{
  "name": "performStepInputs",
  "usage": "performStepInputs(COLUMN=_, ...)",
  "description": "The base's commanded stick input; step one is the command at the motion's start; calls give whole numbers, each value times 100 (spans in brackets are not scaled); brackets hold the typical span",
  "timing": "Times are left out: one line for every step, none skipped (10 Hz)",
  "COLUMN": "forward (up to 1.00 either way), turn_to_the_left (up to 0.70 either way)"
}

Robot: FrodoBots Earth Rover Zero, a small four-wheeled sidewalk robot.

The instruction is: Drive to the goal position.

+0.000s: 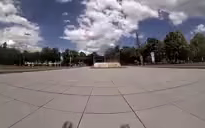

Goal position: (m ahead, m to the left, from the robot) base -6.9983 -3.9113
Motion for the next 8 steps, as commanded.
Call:
performStepInputs(forward=70, turn_to_the_left=0)
performStepInputs(forward=70, turn_to_the_left=0)
performStepInputs(forward=70, turn_to_the_left=0)
performStepInputs(forward=70, turn_to_the_left=0)
performStepInputs(forward=70, turn_to_the_left=0)
performStepInputs(forward=70, turn_to_the_left=0)
performStepInputs(forward=70, turn_to_the_left=0)
performStepInputs(forward=70, turn_to_the_left=0)
